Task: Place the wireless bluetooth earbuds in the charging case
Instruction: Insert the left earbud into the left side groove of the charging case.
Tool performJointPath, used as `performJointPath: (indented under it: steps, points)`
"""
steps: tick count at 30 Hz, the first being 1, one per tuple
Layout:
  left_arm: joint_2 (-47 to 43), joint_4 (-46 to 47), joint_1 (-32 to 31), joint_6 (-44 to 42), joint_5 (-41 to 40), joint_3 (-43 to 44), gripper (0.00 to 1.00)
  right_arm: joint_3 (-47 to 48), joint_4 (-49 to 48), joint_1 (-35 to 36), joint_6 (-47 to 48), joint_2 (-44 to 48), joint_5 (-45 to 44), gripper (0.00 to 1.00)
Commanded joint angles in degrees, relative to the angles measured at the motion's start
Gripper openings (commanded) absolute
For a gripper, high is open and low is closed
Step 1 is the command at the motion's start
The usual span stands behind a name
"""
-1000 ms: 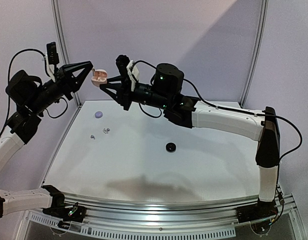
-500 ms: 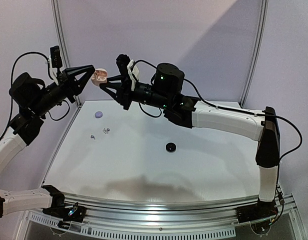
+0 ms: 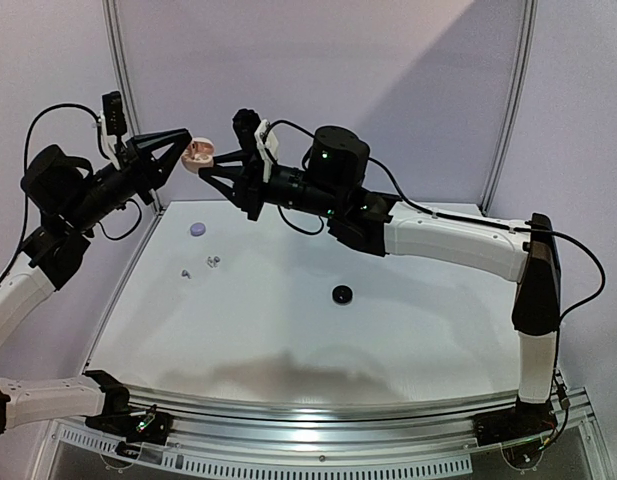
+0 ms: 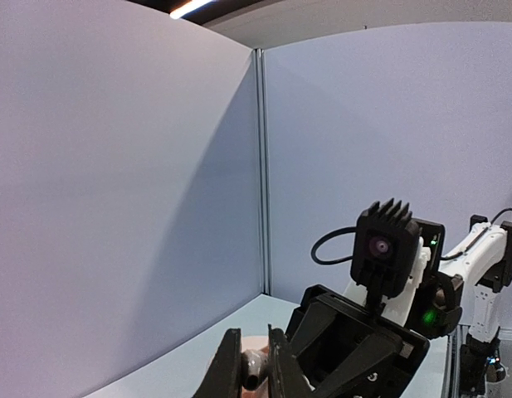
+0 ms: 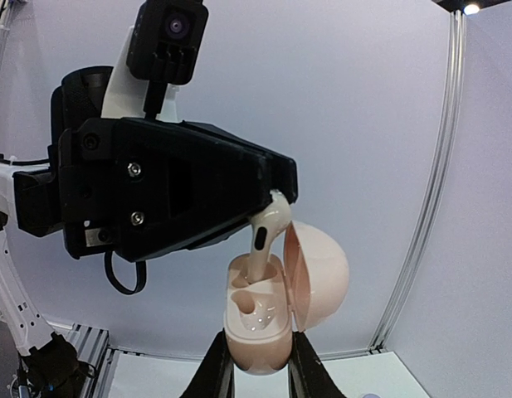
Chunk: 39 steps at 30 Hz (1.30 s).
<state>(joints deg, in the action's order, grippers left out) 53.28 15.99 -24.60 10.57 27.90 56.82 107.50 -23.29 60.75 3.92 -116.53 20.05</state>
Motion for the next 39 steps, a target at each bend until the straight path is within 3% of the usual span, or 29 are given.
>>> performJointPath:
  steps: [1,21,30,39]
  points:
    - [0.02,-0.75,-0.73,1.35,1.05,-0.95,0.00,0.95,-1.40,0.49,-0.34,1.83,0.39,0.00]
    - [-0.42,-0.62,-0.80,4.36,0.41,-3.14,0.01,0.51,-7.37,0.51,-5.66,1.82,-0.47,0.00]
    - [-0.76,-1.47,-0.80,1.72,0.66,-2.18,0.40,-0.52,-6.77,0.44,-5.51,2.30,-1.03,0.00]
    - [-2.16,-2.26,-0.80,-2.46,3.45,0.71,0.52,-3.95,-6.03,-1.04,-7.66,3.96,-3.73,0.00]
